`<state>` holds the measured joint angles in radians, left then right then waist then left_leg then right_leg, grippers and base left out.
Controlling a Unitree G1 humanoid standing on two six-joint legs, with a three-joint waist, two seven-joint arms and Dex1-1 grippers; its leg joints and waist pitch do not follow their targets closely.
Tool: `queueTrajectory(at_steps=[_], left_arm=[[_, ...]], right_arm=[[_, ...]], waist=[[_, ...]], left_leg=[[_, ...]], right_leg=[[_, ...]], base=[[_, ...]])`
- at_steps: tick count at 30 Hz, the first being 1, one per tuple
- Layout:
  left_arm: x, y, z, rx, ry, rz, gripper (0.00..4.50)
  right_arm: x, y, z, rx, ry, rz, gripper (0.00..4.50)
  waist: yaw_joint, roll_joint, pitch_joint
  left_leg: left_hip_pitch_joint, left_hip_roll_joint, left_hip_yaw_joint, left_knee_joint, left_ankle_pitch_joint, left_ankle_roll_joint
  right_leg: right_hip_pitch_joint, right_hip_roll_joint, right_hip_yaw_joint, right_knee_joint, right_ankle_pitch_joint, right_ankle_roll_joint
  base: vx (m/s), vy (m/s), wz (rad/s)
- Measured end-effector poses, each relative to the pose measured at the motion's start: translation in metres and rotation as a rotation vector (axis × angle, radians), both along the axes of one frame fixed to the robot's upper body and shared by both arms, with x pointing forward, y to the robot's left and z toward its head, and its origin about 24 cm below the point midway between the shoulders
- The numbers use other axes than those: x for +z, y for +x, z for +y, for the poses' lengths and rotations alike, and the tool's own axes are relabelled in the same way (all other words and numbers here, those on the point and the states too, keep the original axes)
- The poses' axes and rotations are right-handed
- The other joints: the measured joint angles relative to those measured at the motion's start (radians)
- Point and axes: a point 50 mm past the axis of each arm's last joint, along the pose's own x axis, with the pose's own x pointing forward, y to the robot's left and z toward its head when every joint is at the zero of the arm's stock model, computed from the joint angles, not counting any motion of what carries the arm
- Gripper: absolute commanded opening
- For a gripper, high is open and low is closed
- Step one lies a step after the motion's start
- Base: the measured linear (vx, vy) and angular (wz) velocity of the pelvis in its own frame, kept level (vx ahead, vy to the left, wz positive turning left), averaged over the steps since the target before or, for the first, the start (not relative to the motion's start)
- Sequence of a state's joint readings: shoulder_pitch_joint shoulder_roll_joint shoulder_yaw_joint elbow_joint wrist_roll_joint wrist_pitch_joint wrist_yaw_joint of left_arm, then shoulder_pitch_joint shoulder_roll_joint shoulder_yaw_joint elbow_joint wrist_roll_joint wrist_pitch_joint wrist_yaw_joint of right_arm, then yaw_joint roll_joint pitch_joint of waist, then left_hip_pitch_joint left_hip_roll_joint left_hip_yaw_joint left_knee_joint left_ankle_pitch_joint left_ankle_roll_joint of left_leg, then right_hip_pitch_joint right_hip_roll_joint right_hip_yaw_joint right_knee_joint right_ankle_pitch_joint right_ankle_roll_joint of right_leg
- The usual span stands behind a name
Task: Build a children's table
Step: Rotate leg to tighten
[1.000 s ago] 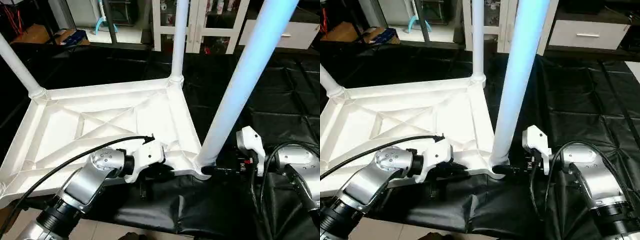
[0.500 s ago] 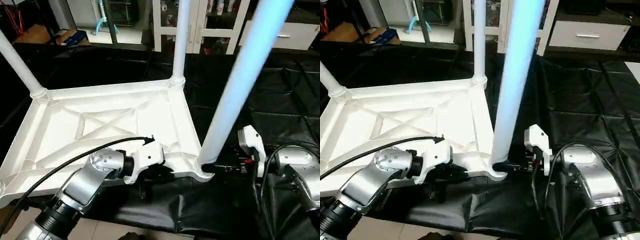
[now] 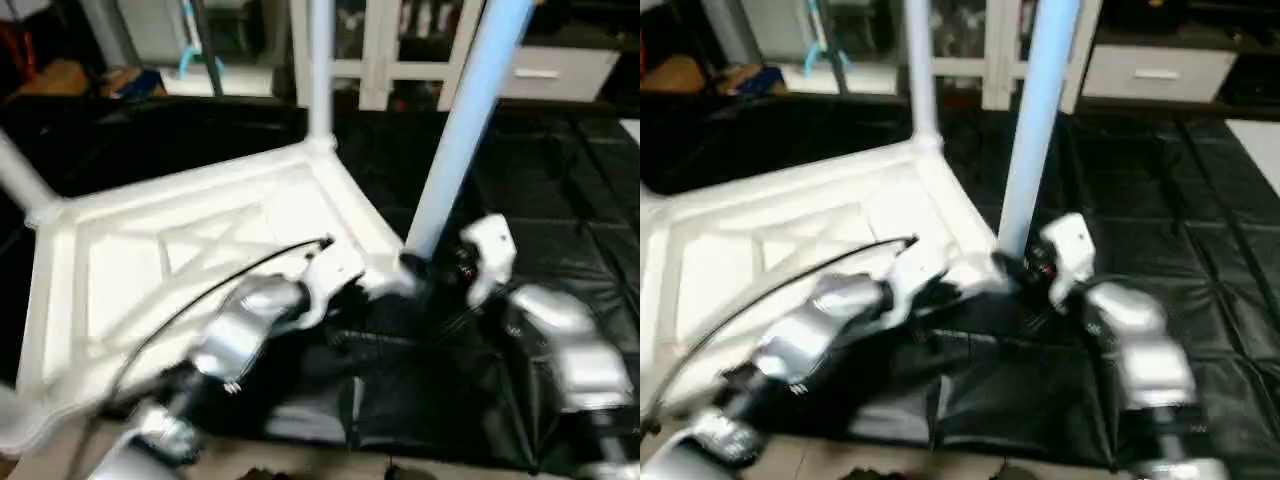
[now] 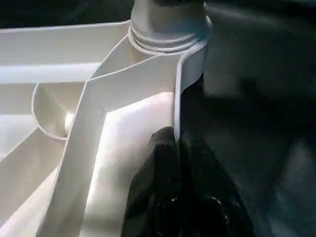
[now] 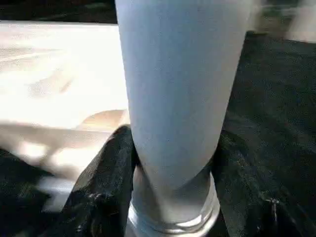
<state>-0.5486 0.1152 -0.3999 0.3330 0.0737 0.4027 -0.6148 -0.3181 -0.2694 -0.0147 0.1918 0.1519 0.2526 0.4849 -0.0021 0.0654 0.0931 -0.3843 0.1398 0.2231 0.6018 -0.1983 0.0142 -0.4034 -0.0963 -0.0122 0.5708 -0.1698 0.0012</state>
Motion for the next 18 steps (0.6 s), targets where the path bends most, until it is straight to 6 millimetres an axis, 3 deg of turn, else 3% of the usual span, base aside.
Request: queueTrajectory(at_steps=[4,10,12,18], left_arm=[[-0.001,0.002,-0.010,0.028,-0.004,-0.027,0.00],[-0.001,0.002,-0.009,0.026,-0.003,-0.033,0.00],[-0.001,0.002,-0.006,0.017,0.002,-0.034,0.00],[0.001,-0.006,0.019,-0.122,0.023,-0.040,0.00]], right_arm=[[-0.001,0.001,0.015,-0.148,0.012,-0.017,1.89],[-0.002,0.000,0.017,-0.155,0.022,-0.037,1.89],[-0.002,-0.002,0.016,-0.139,0.044,-0.039,2.45],[0.003,-0.005,0.012,0.064,0.084,-0.022,3.05]], waist=[[-0.005,0.003,-0.002],[-0.006,0.004,-0.002],[-0.006,0.005,-0.002],[-0.016,0.005,-0.001]], left_leg=[[0.000,0.000,0.000,-0.002,0.000,0.000],[-0.001,0.000,0.000,-0.007,0.000,0.000],[-0.001,0.000,0.000,-0.008,0.000,0.000],[-0.001,0.000,-0.001,-0.014,0.000,0.000]], right_leg=[[0.000,0.000,0.000,-0.003,-0.001,0.001],[0.001,0.001,0.000,-0.012,-0.002,0.003],[0.001,0.001,0.000,-0.012,-0.002,0.003],[-0.004,0.002,-0.002,-0.010,0.005,0.001]], base=[[0.000,0.000,0.00],[0.000,0.000,0.00],[0.000,0.000,0.00],[0.000,0.000,0.00]])
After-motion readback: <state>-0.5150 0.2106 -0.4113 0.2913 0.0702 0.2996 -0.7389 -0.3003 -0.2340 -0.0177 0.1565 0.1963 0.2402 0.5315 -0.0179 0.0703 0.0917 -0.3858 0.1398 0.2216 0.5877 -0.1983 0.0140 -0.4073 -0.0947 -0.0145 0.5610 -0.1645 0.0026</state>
